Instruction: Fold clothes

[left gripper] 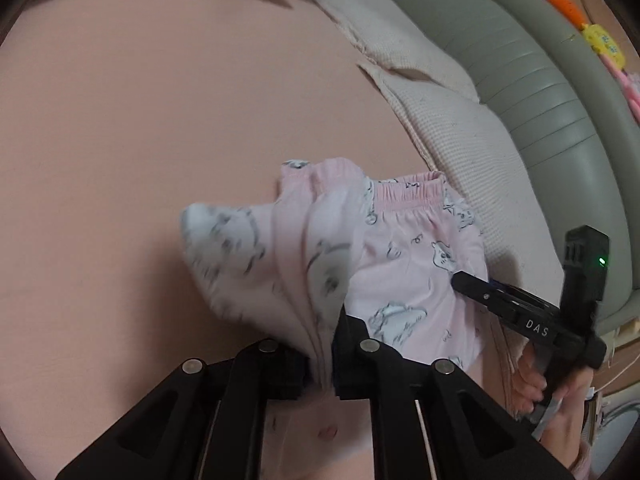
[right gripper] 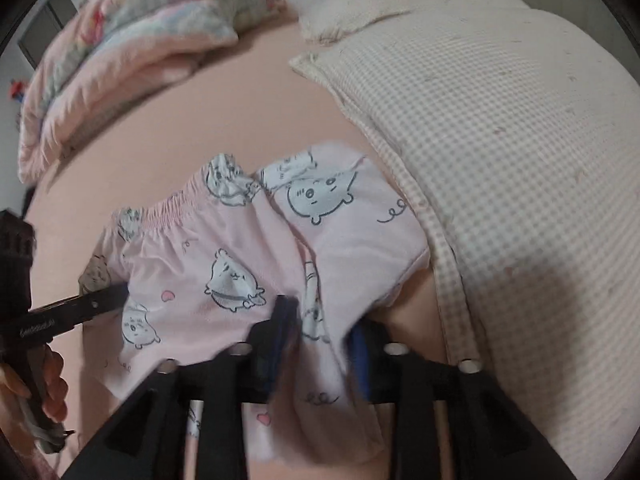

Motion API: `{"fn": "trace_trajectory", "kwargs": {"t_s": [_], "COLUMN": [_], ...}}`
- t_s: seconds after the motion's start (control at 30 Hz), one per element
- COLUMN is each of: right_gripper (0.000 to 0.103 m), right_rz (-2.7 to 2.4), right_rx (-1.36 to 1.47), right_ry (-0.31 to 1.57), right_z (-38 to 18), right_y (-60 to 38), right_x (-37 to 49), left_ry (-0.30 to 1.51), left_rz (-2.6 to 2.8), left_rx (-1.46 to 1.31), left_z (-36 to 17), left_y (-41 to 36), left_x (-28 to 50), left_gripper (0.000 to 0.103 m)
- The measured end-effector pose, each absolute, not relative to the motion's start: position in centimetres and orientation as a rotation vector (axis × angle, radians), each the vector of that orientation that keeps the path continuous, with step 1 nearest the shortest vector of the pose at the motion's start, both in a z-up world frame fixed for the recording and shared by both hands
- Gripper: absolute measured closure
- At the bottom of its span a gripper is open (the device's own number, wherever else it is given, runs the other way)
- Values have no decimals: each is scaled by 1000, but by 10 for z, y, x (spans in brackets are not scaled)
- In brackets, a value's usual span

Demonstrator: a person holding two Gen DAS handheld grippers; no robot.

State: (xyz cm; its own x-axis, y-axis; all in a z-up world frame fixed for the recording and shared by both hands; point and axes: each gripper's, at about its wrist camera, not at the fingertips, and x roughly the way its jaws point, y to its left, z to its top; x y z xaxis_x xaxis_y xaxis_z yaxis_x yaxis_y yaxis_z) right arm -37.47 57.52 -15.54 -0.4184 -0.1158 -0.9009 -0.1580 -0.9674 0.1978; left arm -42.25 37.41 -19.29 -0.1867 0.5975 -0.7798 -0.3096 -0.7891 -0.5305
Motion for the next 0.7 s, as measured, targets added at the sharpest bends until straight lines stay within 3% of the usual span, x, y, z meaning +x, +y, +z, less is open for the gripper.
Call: {"fn": "trace_trajectory", "kwargs": {"t_s": [0.03, 0.07, 0.13, 0.23, 0.3, 0.43, 0.47, 0.5, 0.57, 0.7], "right_gripper": [48, 47, 45, 42, 42, 45, 62, 73, 84, 86], "right_rz": [2612, 2629, 2662, 2703, 2714, 2730, 2735, 2746, 2794, 2808], "right_rx": [-1676, -1672, -1653, -1564, -1524, -1453, -1432, -1401, -1307, -1169], "right_ry": [376, 356, 338, 425, 463, 559, 590, 606, 585, 500], "right_z": [-157, -159, -163, -165, -166, -164, -163, -159, -143, -120], "right_y": [575, 575, 575, 580, 582, 586, 588, 588, 587, 589], "right_x": [-375, -376, -378, -387, -388, -387, -387, -387, -385, -381], "left_ry": [-324, -318, -310, -304, -416, -670, -620, -567, -456, -180], "left_rz": [2039, 2069, 2066, 2045, 2006, 1905, 1945, 1981, 2034, 2240], "left_rx": [-1493, -1468, -1437, -1410, -1436, -1452, -1420, -1386, -1272, -1200], "left_z": [-192, -188, -189, -194, -197, -200, -193, -186, -167, -160], "left_y": [370, 364, 362, 363, 358, 350, 353, 357, 365, 375], "left_x": [-416, -412, -412, -423, -441, -470, -469, -468, -457, -451], "left_gripper": [84, 78, 51, 50, 48, 52, 83, 90, 90, 87]}}
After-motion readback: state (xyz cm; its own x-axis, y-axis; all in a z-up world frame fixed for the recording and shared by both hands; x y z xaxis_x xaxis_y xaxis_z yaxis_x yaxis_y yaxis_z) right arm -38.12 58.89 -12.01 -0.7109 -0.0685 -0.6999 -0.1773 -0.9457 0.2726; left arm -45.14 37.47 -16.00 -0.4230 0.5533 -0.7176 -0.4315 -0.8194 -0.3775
